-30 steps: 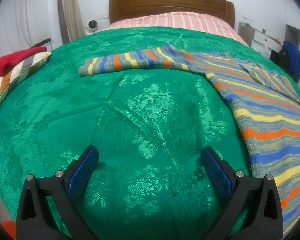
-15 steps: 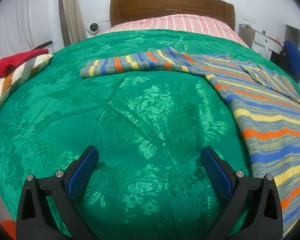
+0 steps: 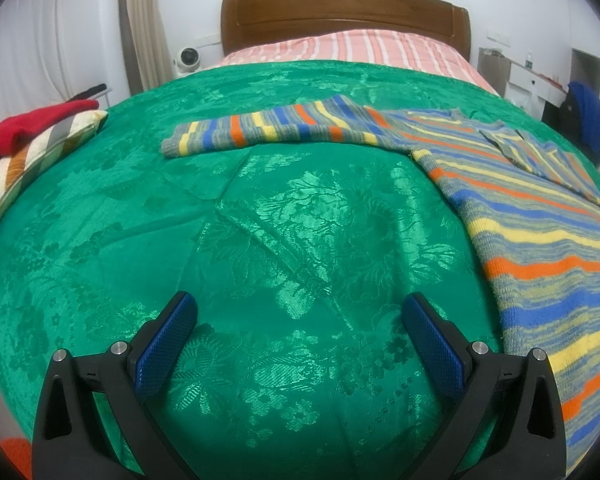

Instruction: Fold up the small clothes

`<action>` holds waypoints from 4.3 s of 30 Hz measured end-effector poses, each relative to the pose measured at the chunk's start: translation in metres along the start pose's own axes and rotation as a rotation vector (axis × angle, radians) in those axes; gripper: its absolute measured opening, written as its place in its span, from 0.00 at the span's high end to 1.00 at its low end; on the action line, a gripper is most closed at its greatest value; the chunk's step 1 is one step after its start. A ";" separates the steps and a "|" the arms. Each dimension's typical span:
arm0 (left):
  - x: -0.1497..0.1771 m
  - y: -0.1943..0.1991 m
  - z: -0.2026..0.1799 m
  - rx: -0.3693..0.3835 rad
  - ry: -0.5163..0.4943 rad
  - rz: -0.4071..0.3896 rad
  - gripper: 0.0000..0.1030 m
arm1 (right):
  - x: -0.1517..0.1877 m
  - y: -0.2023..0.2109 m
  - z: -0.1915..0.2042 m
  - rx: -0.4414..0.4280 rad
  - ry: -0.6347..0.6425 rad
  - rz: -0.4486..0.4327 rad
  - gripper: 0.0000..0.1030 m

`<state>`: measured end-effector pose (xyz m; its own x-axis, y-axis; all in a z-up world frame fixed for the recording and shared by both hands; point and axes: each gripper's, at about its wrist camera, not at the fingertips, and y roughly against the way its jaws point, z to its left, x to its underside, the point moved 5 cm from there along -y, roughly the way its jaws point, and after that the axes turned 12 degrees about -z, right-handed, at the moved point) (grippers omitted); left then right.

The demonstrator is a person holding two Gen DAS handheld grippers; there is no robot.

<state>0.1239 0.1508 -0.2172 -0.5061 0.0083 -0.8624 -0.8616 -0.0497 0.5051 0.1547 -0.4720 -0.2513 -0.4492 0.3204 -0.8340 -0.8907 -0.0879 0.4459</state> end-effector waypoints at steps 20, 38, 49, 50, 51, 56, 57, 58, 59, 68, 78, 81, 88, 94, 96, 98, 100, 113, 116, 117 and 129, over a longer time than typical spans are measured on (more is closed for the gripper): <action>-0.005 0.001 0.005 0.018 0.029 0.089 0.01 | 0.001 0.000 0.001 0.002 0.001 0.000 0.20; -0.086 -0.138 0.142 0.296 0.905 0.174 0.20 | -0.001 0.000 0.002 -0.008 -0.007 -0.007 0.19; -0.181 -0.117 0.072 0.178 0.460 0.028 0.94 | 0.000 -0.001 0.003 -0.006 -0.004 -0.006 0.19; -0.202 -0.108 0.045 0.222 0.382 0.002 0.94 | 0.000 -0.001 0.002 -0.007 -0.004 -0.007 0.19; -0.223 -0.097 0.010 0.278 0.295 -0.025 0.94 | 0.000 -0.001 0.002 -0.007 -0.005 -0.007 0.19; -0.241 -0.081 -0.123 0.562 0.106 0.077 0.30 | 0.000 -0.002 0.003 -0.005 -0.003 -0.006 0.19; -0.234 -0.084 -0.140 0.602 0.095 0.138 0.15 | 0.000 -0.002 0.004 -0.005 -0.003 -0.006 0.19; -0.227 -0.085 -0.147 0.616 0.101 0.155 0.10 | -0.001 -0.002 0.004 -0.004 -0.002 -0.005 0.19; -0.222 -0.084 -0.146 0.624 0.118 0.148 0.11 | -0.001 -0.003 0.004 -0.004 -0.002 -0.005 0.19; -0.167 -0.133 -0.052 0.350 0.340 0.239 0.27 | 0.000 -0.004 0.005 -0.015 -0.010 -0.009 0.18; -0.094 -0.110 -0.083 0.228 -0.052 0.293 0.48 | 0.001 -0.004 0.006 -0.010 -0.005 -0.008 0.18; -0.104 -0.091 -0.083 0.218 -0.074 0.297 0.50 | 0.001 -0.004 0.006 -0.009 -0.004 -0.008 0.18; -0.156 -0.083 -0.153 0.335 -0.126 0.136 0.35 | 0.001 -0.005 0.006 -0.008 -0.003 -0.007 0.18; -0.094 -0.094 -0.184 0.300 -0.208 0.238 0.38 | 0.001 -0.005 0.006 -0.009 -0.004 -0.008 0.18; -0.083 -0.073 -0.189 0.310 -0.314 0.203 0.34 | 0.001 -0.005 0.006 -0.012 -0.006 -0.008 0.18; -0.084 -0.063 -0.190 0.310 -0.358 0.197 0.34 | 0.001 -0.005 0.006 -0.014 -0.008 -0.008 0.18; -0.098 -0.059 -0.191 0.327 -0.321 0.202 0.35 | 0.001 -0.005 0.006 -0.018 -0.009 -0.006 0.17; -0.082 -0.086 -0.249 0.367 -0.312 0.177 0.20 | 0.001 -0.005 0.006 -0.019 -0.010 -0.006 0.17; -0.083 -0.085 -0.243 0.390 -0.275 0.214 0.20 | 0.001 -0.005 0.006 -0.019 -0.010 -0.006 0.17; -0.084 -0.084 -0.243 0.389 -0.281 0.219 0.20 | 0.001 -0.005 0.006 -0.018 -0.010 -0.006 0.17; -0.056 0.044 -0.175 0.507 -0.264 0.245 0.14 | 0.001 -0.005 0.005 -0.017 -0.009 -0.006 0.17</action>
<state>0.1205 -0.0271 -0.1525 -0.6281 0.3069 -0.7151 -0.5976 0.3983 0.6959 0.1591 -0.4661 -0.2525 -0.4436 0.3295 -0.8335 -0.8943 -0.1022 0.4355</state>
